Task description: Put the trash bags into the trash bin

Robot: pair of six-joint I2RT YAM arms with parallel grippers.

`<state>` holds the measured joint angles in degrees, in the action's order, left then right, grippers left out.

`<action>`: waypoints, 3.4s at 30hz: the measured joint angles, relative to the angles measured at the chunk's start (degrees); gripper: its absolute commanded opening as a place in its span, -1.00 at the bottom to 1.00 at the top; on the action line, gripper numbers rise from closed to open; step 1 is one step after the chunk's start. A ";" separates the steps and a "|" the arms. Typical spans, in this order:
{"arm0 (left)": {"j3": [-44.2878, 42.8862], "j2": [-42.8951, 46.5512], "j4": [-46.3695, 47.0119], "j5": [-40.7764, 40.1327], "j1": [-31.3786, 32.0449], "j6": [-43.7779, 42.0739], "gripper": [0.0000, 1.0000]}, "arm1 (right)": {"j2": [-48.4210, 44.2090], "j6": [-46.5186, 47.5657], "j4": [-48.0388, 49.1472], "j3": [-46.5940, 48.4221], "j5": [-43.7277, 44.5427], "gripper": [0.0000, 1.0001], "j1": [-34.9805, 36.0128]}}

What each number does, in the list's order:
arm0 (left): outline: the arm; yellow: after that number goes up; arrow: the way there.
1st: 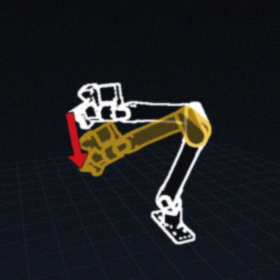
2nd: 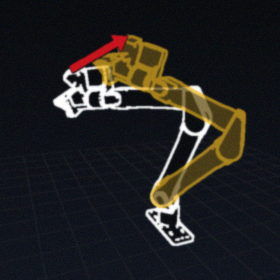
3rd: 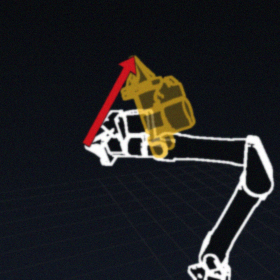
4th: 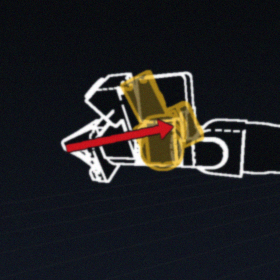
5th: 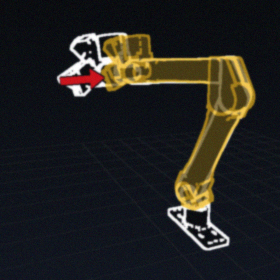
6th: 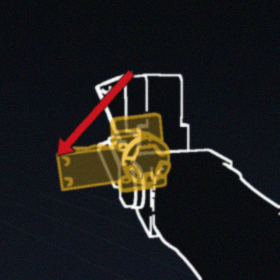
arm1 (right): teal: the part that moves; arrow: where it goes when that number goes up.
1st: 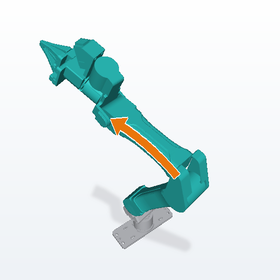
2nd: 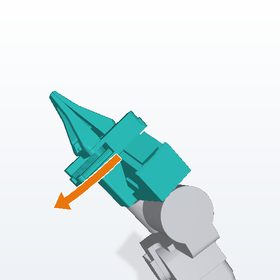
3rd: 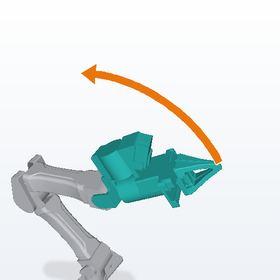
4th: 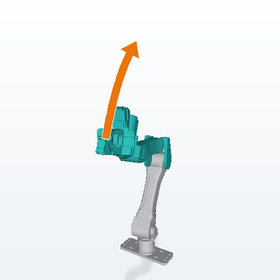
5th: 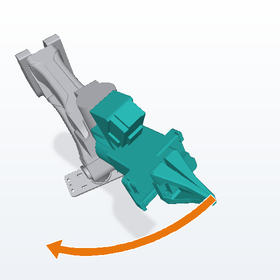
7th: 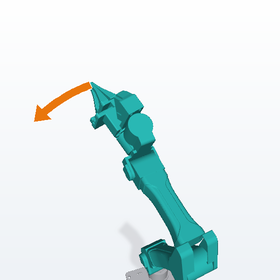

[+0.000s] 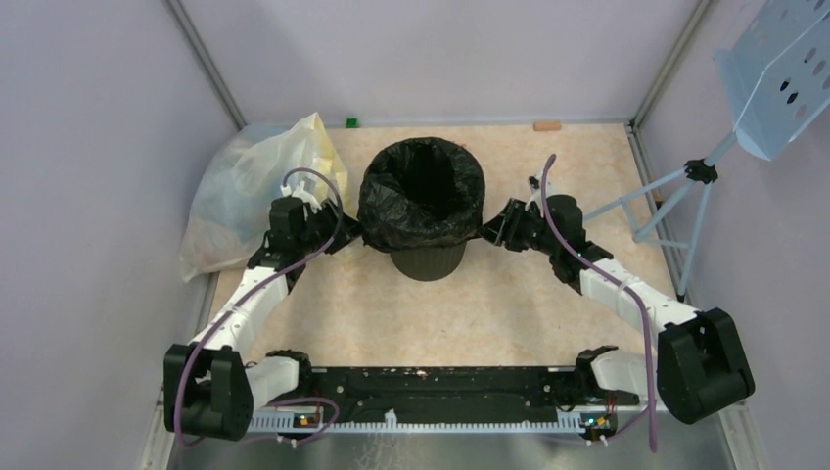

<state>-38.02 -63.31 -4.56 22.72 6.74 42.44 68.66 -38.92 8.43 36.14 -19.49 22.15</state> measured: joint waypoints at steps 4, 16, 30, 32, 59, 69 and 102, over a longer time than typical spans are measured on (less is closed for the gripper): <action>0.61 -1.99 1.42 2.67 0.00 0.92 -0.18 | -0.11 0.13 -0.02 0.00 0.09 -0.02 -0.02; 1.07 -5.29 5.14 6.36 0.00 2.03 -1.00 | 3.41 -0.07 -0.31 6.38 -1.44 -0.20 -1.40; 1.09 -12.04 9.40 8.98 0.00 2.05 -1.00 | 11.89 -1.90 4.24 6.12 -4.63 -1.00 -1.44; 1.18 -13.44 10.51 9.46 0.00 2.12 -1.00 | 12.83 -2.49 6.38 4.81 -4.87 -1.00 -1.33; 1.70 -7.06 2.86 0.04 0.61 -3.48 -0.53 | -3.93 13.88 -20.81 20.76 14.97 -1.00 0.74; -0.96 1.57 -8.55 -4.68 -1.16 -8.24 -0.05 | 7.28 24.44 -38.07 48.00 22.12 -1.00 17.73; -6.32 -1.75 1.53 20.37 -1.79 -1.29 -0.15 | 47.25 32.30 -60.30 66.51 14.14 -1.00 24.48</action>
<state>-44.34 -65.06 -3.03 43.09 4.95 41.15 115.92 -6.61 -51.88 102.65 -5.34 46.63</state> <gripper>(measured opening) 0.437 0.003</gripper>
